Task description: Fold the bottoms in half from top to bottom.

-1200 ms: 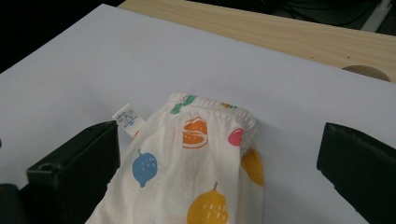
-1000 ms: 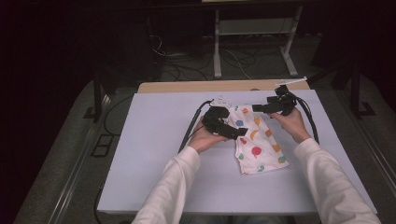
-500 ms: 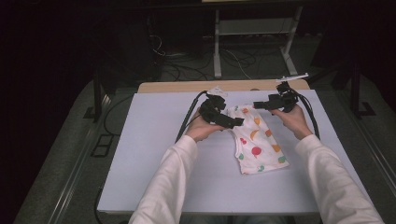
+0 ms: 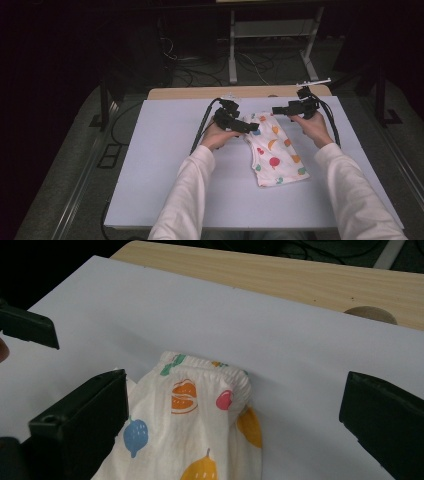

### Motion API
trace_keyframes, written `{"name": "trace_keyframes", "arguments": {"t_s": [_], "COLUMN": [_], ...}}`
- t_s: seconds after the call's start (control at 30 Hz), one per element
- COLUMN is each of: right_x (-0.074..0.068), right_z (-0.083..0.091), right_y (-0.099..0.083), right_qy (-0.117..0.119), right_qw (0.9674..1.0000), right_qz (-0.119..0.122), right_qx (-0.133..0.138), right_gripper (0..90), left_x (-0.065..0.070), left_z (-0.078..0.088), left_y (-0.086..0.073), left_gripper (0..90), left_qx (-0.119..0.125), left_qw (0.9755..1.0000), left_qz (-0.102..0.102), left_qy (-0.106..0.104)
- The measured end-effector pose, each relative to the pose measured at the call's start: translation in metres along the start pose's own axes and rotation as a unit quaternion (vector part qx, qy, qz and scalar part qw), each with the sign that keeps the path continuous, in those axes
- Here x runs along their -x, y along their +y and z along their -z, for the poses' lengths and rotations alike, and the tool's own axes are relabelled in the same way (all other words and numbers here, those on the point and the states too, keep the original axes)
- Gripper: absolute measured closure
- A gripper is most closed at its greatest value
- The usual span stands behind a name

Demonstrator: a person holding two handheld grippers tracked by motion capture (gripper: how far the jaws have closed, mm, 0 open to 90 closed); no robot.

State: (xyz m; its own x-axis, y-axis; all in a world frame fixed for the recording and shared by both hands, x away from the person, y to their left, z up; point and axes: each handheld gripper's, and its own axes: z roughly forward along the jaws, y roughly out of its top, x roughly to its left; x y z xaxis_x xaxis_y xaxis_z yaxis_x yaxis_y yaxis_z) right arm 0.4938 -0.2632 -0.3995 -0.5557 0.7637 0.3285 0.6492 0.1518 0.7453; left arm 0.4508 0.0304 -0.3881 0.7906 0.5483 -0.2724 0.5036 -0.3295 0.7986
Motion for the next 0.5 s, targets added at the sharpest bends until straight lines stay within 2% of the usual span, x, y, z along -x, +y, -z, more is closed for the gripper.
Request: {"name": "trace_keyframes", "arguments": {"t_s": [0.17,0.3,0.5], "right_x": [0.001,-0.001,-0.001], "right_z": [-0.007,-0.013,-0.022], "right_y": [-0.002,-0.005,-0.007], "right_qy": [-0.002,-0.006,-0.005], "right_qw": [1.0,0.9998,0.9993], "right_qz": [-0.003,-0.004,-0.009], "right_qx": [-0.003,-0.017,-0.035], "right_gripper": [0.0,0.0,0.0], "left_x": [-0.01,-0.014,-0.023], "left_z": [-0.004,-0.008,-0.013], "left_y": [-0.003,-0.006,-0.011], "left_gripper": [0.0,0.0,0.0], "left_qx": [0.01,0.008,0.002], "left_qw": [0.9997,0.9996,0.999], "left_qz": [0.02,0.023,0.041], "left_qy": [0.013,0.014,0.019]}}
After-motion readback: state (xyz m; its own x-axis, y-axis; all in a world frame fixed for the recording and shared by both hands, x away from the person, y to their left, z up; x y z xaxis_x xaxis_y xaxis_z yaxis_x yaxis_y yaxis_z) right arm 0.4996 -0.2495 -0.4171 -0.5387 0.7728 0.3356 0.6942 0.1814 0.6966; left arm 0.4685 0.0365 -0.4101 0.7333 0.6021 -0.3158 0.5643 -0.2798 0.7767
